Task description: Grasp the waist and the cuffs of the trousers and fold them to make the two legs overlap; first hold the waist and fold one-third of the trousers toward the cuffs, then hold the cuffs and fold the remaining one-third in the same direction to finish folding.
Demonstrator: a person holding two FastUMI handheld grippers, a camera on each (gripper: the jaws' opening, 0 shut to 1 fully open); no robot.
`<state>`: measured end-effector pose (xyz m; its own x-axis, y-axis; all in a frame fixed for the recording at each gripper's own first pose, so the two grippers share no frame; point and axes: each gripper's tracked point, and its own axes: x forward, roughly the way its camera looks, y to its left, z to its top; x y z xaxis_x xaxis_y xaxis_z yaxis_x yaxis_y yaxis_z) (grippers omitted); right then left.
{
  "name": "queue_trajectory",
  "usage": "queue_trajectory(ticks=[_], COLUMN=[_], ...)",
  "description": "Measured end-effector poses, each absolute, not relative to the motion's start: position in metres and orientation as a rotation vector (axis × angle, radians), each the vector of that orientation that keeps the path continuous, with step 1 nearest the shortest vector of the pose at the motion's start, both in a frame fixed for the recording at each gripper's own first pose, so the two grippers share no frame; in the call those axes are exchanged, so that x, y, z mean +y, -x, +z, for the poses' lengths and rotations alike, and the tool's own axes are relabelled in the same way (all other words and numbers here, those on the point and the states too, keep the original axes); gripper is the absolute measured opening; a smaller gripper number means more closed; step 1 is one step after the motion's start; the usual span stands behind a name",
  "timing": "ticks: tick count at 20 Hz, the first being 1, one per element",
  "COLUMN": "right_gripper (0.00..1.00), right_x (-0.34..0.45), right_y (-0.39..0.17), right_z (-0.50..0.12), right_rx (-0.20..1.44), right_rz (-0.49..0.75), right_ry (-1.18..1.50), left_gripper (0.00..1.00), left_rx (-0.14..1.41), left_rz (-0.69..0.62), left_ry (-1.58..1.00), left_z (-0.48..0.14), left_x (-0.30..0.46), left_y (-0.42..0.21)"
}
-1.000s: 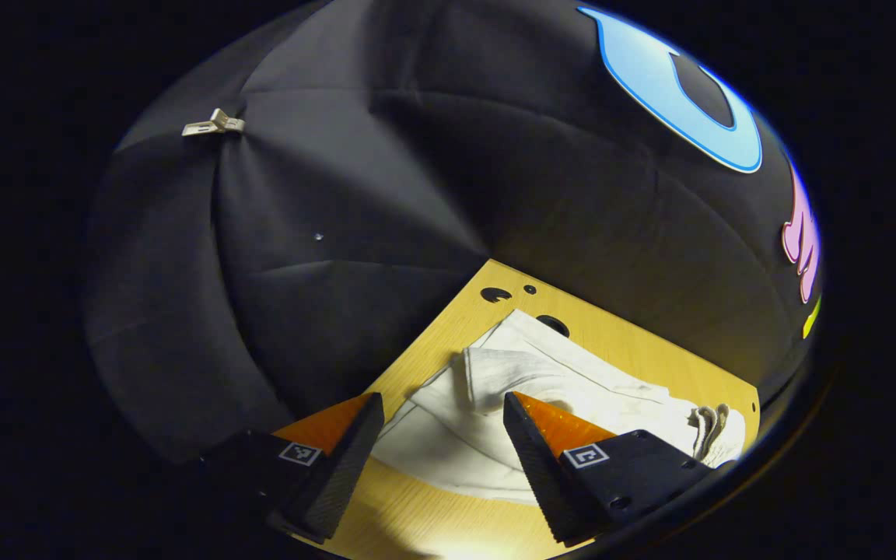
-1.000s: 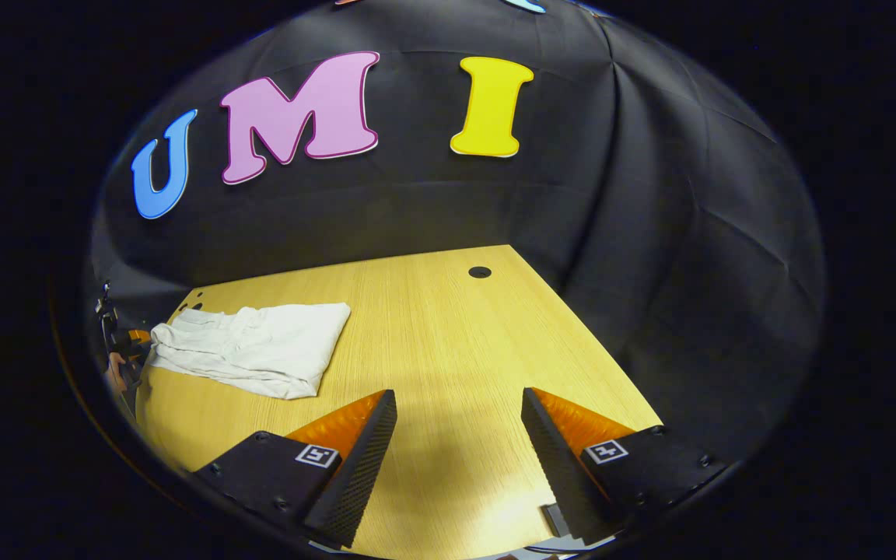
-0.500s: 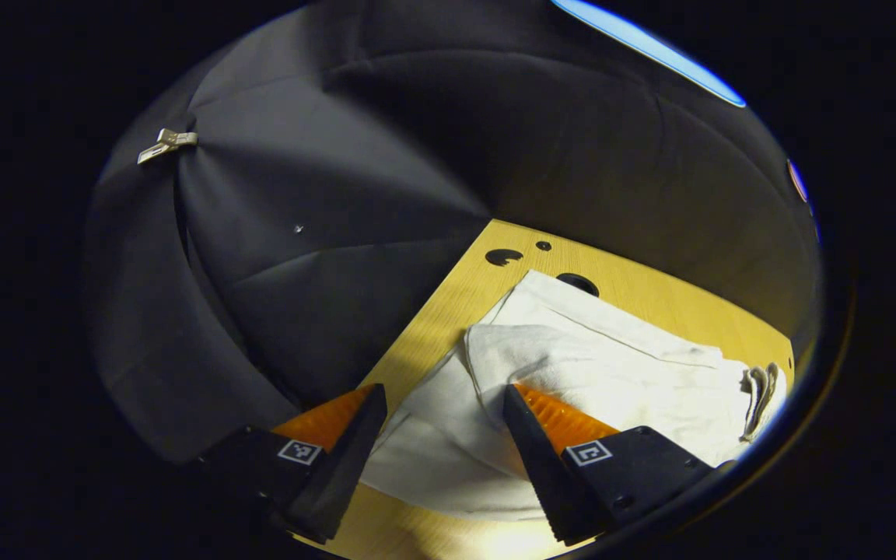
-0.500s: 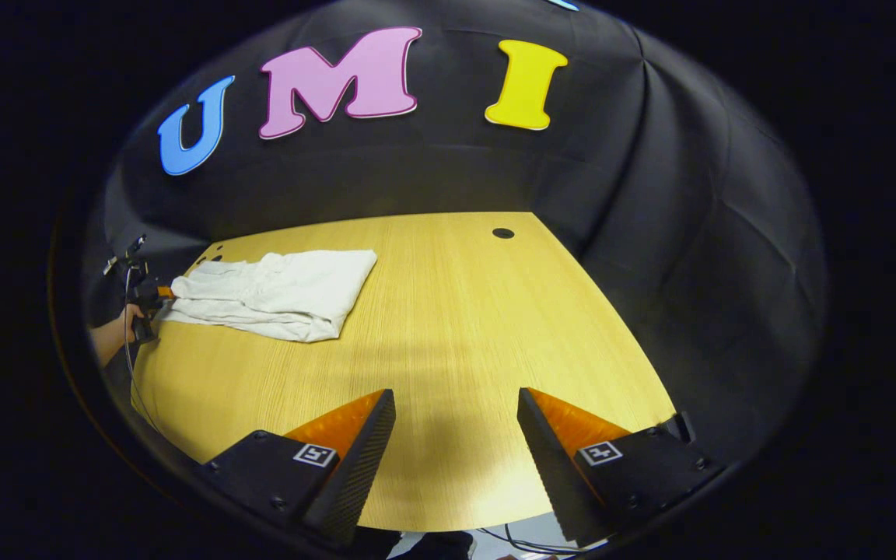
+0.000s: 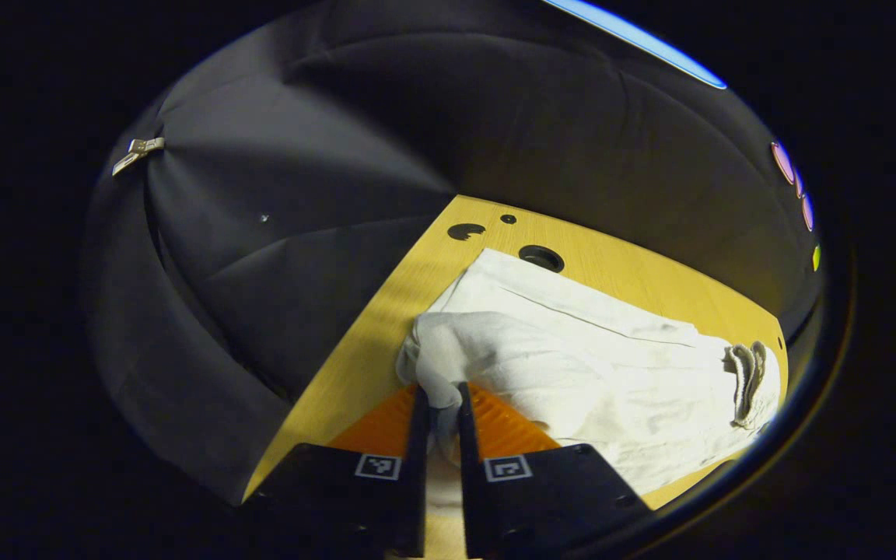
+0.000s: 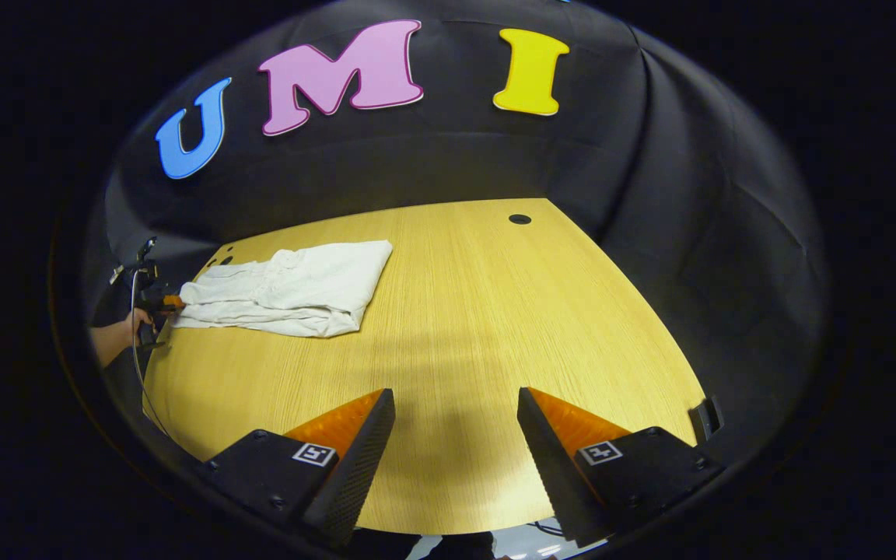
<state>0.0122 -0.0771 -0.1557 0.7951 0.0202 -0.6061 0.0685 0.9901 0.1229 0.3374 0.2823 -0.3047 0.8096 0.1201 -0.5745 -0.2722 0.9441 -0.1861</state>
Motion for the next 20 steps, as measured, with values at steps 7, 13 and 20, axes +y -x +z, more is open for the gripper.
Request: queue_trajectory(ticks=[7,13,20], right_gripper=[0.99,0.99,0.99], right_x=[-0.123,-0.157,-0.167], right_y=[-0.014,-0.001,-0.008], right_z=[-0.150,-0.155,-0.141], right_rx=[0.607,0.606,0.570], right_rz=[-0.159,-0.185,-0.077], right_ry=[-0.274,-0.269,-0.179], left_gripper=[0.06,0.06,0.06], left_rx=[0.657,0.554,0.466], left_rz=[0.210,0.163,0.125], left_ry=[0.271,0.264,0.303], left_z=[-0.293,-0.225,-0.147], left_x=[0.248,0.206,0.134], left_y=[-0.324,-0.314,-0.312])
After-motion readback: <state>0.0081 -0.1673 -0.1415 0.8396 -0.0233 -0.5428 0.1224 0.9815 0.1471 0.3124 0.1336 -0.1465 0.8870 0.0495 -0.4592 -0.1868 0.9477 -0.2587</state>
